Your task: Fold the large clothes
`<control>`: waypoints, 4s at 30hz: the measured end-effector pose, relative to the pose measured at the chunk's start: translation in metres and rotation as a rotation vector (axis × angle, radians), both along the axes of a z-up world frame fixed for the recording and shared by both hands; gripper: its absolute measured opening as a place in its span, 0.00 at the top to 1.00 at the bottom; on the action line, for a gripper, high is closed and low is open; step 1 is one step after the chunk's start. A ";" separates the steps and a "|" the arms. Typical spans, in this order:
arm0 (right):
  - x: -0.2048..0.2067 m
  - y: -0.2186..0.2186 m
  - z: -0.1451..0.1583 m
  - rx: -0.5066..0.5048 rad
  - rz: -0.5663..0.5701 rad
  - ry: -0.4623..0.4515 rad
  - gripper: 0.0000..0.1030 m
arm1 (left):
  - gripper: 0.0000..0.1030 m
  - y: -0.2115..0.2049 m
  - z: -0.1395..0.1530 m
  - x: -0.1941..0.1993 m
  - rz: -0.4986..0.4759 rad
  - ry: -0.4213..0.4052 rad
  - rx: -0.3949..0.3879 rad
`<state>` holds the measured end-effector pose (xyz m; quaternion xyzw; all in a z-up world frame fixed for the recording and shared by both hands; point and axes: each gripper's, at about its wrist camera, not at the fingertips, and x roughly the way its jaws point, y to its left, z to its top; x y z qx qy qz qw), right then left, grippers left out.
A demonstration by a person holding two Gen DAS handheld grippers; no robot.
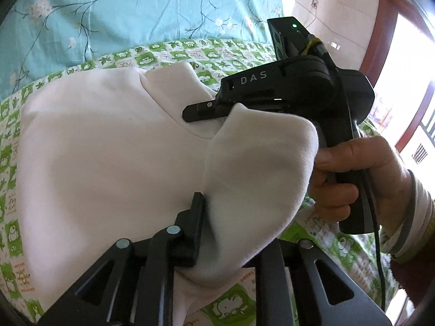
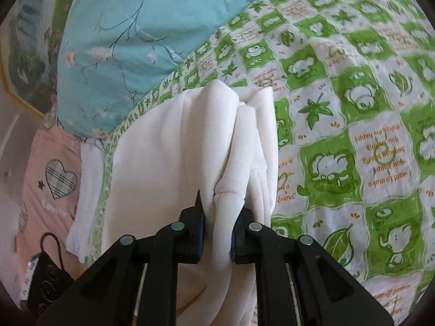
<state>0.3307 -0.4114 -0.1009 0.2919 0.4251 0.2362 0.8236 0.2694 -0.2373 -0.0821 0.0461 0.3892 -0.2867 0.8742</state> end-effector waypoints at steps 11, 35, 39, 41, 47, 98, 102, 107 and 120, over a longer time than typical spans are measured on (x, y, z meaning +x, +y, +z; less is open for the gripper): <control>-0.047 -0.012 0.047 -0.102 -0.080 -0.114 0.25 | 0.18 0.069 0.047 -0.052 0.100 -0.012 -0.123; -0.015 0.027 0.002 -0.097 0.043 0.062 0.43 | 0.19 0.147 -0.034 0.092 0.256 0.382 -0.393; -0.011 0.026 -0.004 -0.080 0.039 0.102 0.74 | 0.37 0.138 -0.029 0.090 0.238 0.351 -0.372; -0.017 0.029 0.003 -0.075 0.044 0.083 0.79 | 0.46 0.137 -0.023 0.083 0.230 0.326 -0.379; -0.038 0.050 0.034 -0.038 0.044 0.022 0.81 | 0.54 0.149 0.004 0.051 0.226 0.266 -0.365; -0.088 0.231 0.011 -0.128 0.270 0.002 0.93 | 0.46 0.318 0.035 -0.132 0.458 0.027 -0.358; -0.093 0.227 0.025 -0.095 0.267 -0.039 0.94 | 0.47 0.306 0.037 -0.124 0.405 0.026 -0.307; -0.100 0.194 0.060 -0.004 0.214 -0.132 0.95 | 0.47 0.294 0.041 -0.116 0.359 0.036 -0.284; -0.090 0.181 0.015 -0.105 0.136 -0.012 0.96 | 0.47 0.286 0.033 -0.118 0.340 0.086 -0.290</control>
